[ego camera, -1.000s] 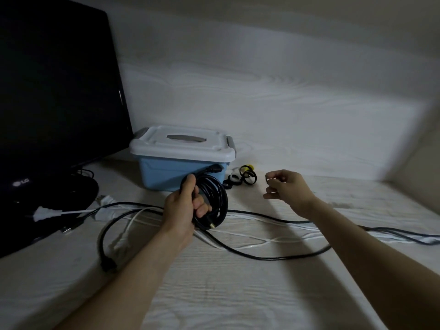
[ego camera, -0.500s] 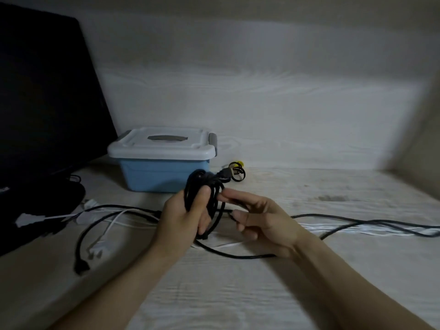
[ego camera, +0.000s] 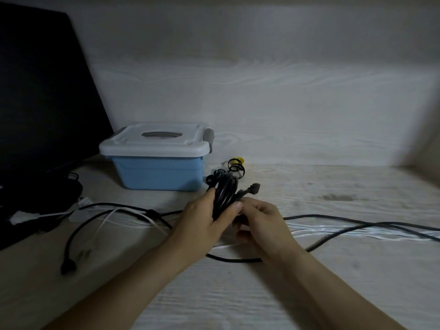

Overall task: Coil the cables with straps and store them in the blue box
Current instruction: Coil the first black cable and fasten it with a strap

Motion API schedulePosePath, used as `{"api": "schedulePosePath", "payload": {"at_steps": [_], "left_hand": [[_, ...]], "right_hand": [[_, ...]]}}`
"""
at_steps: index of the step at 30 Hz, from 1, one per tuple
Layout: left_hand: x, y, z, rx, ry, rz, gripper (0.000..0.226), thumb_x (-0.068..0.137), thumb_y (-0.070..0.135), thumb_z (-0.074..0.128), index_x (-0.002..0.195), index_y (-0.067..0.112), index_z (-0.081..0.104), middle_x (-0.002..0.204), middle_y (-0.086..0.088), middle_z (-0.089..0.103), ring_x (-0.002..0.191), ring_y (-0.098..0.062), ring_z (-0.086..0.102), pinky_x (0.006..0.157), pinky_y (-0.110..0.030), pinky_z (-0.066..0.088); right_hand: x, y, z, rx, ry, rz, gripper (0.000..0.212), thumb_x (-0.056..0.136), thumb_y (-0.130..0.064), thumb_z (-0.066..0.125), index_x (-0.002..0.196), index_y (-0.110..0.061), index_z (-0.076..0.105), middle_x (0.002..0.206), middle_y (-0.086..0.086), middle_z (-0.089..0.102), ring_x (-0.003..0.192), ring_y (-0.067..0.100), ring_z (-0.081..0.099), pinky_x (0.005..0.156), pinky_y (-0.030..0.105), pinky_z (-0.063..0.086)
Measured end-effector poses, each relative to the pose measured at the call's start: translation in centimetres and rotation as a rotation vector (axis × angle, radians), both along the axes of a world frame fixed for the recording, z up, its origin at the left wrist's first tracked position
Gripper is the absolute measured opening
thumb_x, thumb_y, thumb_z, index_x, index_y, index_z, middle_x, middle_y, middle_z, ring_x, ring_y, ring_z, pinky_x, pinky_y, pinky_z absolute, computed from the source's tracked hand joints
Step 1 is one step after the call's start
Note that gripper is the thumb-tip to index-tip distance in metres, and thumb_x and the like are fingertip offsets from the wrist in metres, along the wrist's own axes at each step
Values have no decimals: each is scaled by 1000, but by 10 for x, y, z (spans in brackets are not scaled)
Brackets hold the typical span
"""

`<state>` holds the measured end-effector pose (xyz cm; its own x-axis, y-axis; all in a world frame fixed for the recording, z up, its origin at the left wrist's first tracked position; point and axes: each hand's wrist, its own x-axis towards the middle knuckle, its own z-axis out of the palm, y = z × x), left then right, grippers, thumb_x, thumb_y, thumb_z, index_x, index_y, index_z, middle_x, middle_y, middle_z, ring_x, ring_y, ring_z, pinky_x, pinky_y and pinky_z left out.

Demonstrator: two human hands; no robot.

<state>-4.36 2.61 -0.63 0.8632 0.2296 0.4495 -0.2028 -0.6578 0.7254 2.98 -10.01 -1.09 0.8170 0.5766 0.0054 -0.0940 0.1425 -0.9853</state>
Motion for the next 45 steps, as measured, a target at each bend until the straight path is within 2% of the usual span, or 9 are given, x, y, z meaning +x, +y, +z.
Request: {"api": "schedulePosePath", "payload": {"at_steps": [9, 14, 18, 22, 26, 29, 32, 38, 45], "left_hand": [[-8, -6, -15, -229, -117, 32, 24, 91, 46, 57, 92, 22, 61, 57, 18, 55, 52, 0, 50, 55, -27, 41], [-11, -3, -15, -169, -70, -37, 26, 92, 50, 58, 95, 24, 61, 64, 12, 62, 55, -2, 56, 56, -28, 47], [-13, 2, -7, -123, -56, -13, 25, 91, 43, 52, 91, 19, 57, 64, 14, 65, 55, 2, 59, 57, -16, 44], [-13, 13, -6, -33, 1, 40, 39, 89, 58, 43, 97, 21, 56, 64, 17, 61, 61, -1, 60, 59, -20, 47], [-17, 11, -1, -28, 91, 21, 39, 92, 60, 33, 106, 30, 54, 80, 12, 66, 74, 1, 63, 70, -24, 50], [-18, 14, -1, -240, 194, 4, 36, 99, 58, 29, 110, 36, 56, 97, 23, 68, 94, 15, 58, 84, -6, 42], [-15, 21, -5, -268, 217, -65, 57, 94, 64, 29, 132, 28, 53, 130, 10, 60, 127, -5, 50, 111, -35, 35], [-14, 17, 3, -324, 130, -110, 24, 97, 34, 56, 113, 20, 65, 105, 0, 72, 104, -14, 65, 97, -35, 50], [-10, 11, -3, -574, 31, 9, 43, 66, 41, 72, 97, 12, 71, 92, -2, 76, 92, -15, 72, 90, -33, 54]], "right_hand": [[6, -1, -9, -27, -67, -304, 23, 82, -10, 77, 70, 9, 69, 44, 3, 48, 36, 11, 35, 38, 18, 27], [-7, -2, -1, -37, -178, 6, 36, 90, 6, 57, 55, -1, 60, 45, 4, 51, 35, 12, 42, 38, 19, 32], [-13, -5, 8, 55, 24, 297, 31, 96, -5, 49, 66, -4, 58, 56, 5, 56, 45, 13, 40, 42, 25, 28], [-13, -4, 9, 104, 167, 434, 32, 94, -15, 46, 69, -12, 66, 61, 3, 50, 49, 12, 29, 47, 27, 19], [-14, -1, 4, 179, 260, 440, 28, 97, -14, 43, 77, -12, 62, 61, 4, 40, 47, 11, 26, 47, 26, 18], [-13, 0, 2, 187, 258, 461, 26, 94, -13, 47, 73, -13, 63, 58, 0, 42, 47, 10, 22, 49, 26, 14], [-15, -1, 3, 166, 280, 530, 13, 80, -12, 53, 69, -14, 60, 54, -3, 35, 46, 9, 19, 48, 26, 13], [-15, 1, 0, 234, 428, 480, 22, 69, -19, 54, 54, -18, 38, 50, -6, 29, 44, 9, 17, 46, 24, 13], [-10, -2, 0, 322, 473, 506, 27, 68, -27, 67, 57, -17, 44, 53, -6, 30, 45, 9, 17, 47, 24, 14]]}}
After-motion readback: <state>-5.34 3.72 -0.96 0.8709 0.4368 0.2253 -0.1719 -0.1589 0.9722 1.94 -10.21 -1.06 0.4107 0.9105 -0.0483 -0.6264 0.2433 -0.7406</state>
